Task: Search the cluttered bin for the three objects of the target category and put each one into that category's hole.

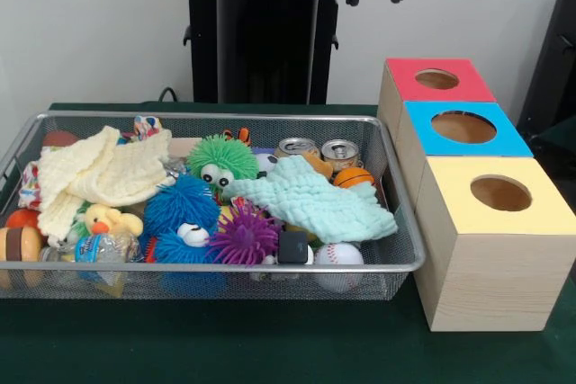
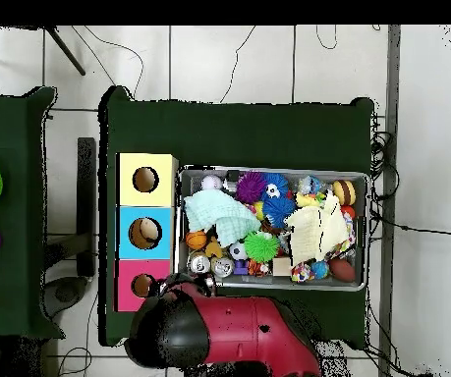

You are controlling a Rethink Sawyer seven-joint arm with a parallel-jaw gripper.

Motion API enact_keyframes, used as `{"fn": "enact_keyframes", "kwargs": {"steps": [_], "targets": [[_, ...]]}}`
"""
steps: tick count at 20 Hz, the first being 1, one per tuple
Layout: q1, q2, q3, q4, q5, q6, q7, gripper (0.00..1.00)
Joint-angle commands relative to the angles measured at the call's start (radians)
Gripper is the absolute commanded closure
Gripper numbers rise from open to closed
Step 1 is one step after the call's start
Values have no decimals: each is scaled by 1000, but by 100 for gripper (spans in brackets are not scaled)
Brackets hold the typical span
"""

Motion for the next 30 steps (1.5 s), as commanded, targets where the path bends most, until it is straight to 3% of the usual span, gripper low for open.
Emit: {"fn": "enact_keyframes", "kwargs": {"steps": [1,9,16,25,30], "targets": [[-79,67,152,17,-88,41,-219,0],[-151,120,226,-10,-171,28,-230,0],[-171,190,260,-30,-255,-6,-176,0],[-112,218,225,-13,-310,-51,-23,0],[-97,278,188,-15,-341,-104,29,0]]}}
